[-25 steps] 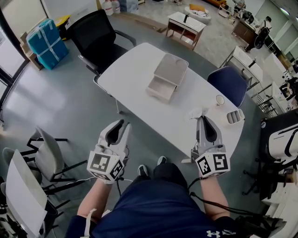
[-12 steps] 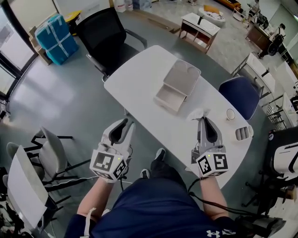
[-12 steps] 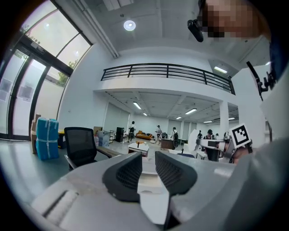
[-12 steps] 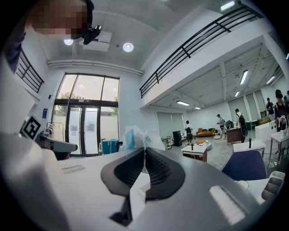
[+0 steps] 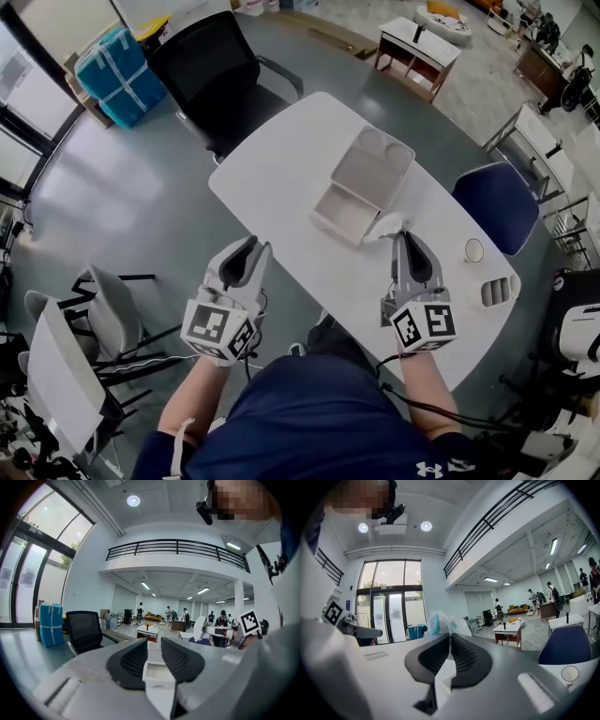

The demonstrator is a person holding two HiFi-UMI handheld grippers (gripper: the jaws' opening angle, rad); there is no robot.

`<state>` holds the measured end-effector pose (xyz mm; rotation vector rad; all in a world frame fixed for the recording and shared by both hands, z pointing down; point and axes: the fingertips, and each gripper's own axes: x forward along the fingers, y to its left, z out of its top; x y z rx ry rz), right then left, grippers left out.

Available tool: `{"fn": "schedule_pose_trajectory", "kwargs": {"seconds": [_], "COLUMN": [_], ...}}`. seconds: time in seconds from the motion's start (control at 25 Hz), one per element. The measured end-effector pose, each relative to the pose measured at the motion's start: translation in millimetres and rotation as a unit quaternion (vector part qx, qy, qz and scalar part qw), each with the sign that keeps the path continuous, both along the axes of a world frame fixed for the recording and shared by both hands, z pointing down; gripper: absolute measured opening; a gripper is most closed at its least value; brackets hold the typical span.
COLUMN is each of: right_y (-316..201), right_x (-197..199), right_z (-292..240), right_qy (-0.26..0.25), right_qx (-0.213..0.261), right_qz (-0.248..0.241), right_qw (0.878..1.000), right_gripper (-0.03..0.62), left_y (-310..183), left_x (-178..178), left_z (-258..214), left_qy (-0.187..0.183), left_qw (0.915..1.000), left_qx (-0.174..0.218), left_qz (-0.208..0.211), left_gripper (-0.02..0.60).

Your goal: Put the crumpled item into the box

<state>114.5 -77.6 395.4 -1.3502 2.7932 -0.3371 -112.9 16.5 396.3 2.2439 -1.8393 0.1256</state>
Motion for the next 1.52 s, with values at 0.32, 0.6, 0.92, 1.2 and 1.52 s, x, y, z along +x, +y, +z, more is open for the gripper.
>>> {"fn": "schedule_pose_trajectory", "kwargs": {"seconds": [0.32, 0.6, 0.92, 1.2, 1.52], "right_y": [-22, -35, -60, -82, -98], "right_x": [-6, -18, -25, -34, -49], "right_z": [21, 31, 43, 63, 143], "right_qy": [0.006, 0.013, 0.047, 0.098, 0.113], "right_qx": [-0.02, -0.028, -0.043, -0.056, -0.174], "right_qz": [-0.006, 0.013, 0.079, 0.11, 0.106], "right_qw": [1.0, 0.999, 0.995, 0.987, 0.972], "right_gripper": [0.014, 0.014, 0.014, 0.014, 0.014], "left_y": [-36, -69, -124, -151, -160], "left_x": [16, 7, -6, -7, -1], "left_z": [11, 26, 56, 94, 117], "left_qy": [0.006, 0.003, -0.035, -0.038, -0.038], "left_qw": [0.9997, 0.9985, 0.9912, 0.9796, 0.9685], "left_qx": [-0.013, -0.021, -0.033, -0.067, -0.093], "left_qz": [0.018, 0.051, 0.123, 0.185, 0.228], "left_gripper": [0.103, 0.103, 0.103, 0.103, 0.103]}}
